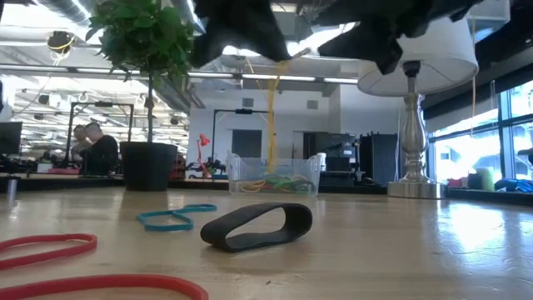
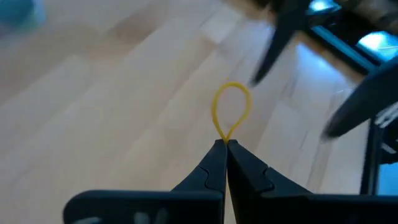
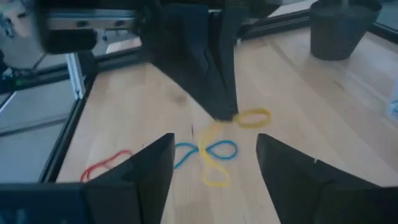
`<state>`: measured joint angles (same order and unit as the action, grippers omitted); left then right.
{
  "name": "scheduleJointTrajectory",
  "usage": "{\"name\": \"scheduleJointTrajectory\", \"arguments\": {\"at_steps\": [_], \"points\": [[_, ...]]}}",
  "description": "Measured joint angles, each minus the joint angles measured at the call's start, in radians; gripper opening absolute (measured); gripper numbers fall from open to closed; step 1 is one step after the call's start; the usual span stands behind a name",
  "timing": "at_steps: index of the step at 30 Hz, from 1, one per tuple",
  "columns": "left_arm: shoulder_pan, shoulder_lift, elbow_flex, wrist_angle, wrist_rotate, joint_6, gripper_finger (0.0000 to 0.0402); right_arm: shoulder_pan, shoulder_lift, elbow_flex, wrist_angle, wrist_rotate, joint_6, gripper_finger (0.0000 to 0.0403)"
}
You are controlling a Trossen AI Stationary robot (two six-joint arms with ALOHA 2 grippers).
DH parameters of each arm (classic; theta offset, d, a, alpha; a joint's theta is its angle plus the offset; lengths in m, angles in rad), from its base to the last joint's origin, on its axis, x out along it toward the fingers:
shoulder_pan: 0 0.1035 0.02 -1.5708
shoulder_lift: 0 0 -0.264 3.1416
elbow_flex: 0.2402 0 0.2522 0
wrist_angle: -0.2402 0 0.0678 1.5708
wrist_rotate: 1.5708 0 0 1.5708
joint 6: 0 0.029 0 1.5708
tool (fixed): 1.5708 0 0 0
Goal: Pick and place rubber bands into bin
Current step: Put the yellow rubber band into the transparent bin
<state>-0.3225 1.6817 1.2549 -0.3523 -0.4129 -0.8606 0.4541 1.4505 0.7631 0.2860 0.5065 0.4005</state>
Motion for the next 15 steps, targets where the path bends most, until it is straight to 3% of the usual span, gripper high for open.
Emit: {"name": "scheduleJointTrajectory", "arguments": {"at_steps": [8,15], "points": [[0.083,-0.02,0.001,0.131,0.055,0.189,0.0003,-0.057,0.037,0.0,0.047,-0.001,0.043,0.0244],[0.159,-0.032,0.001,0.239,0.167,0.346,0.0003,-0.117,0.036,0.0,0.095,0.0,0.037,0.0243]]}}
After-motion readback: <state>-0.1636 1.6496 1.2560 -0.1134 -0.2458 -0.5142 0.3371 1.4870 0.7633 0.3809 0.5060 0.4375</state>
